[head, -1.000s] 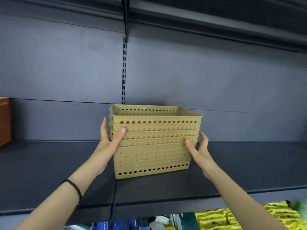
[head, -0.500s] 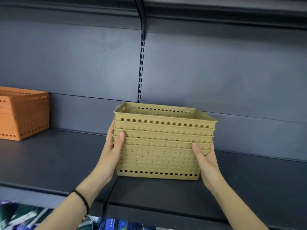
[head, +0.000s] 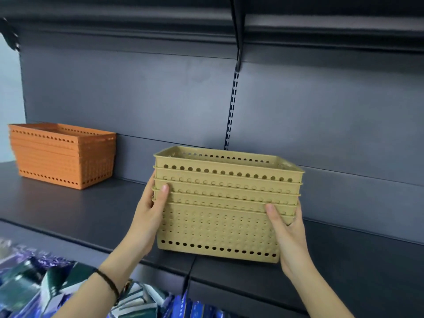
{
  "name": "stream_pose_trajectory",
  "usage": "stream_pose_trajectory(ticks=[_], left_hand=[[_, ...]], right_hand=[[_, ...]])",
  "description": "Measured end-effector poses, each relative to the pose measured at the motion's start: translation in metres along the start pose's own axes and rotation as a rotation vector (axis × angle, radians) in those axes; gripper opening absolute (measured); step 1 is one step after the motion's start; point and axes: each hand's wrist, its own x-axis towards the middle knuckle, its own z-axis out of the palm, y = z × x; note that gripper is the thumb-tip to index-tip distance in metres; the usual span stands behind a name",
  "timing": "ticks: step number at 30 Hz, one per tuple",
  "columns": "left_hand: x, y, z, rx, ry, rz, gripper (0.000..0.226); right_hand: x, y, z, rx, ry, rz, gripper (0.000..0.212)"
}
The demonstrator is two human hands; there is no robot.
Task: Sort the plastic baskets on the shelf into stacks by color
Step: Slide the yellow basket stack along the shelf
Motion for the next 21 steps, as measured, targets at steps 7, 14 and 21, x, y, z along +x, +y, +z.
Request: stream_pose_trajectory(ticks=[7,14,21], left_hand=[[0.041,0.004,-0.103,0.06,-0.017,0.013,0.068],[0.099,-0.006,-0.205,0.074,-0.03,-0.024,0.058],[0.135,-0.02,-0.249,0.156,-0.007,0.0,0.05]], right_hand=[[0.0,0.027,0.109,0.017,0.009,0.013,0.08],[0.011,0.055,0.214,0.032,-0.026,0.069,0.079],[0.024,0.073,0.261,0.017,-0.051,0.147,0.117]])
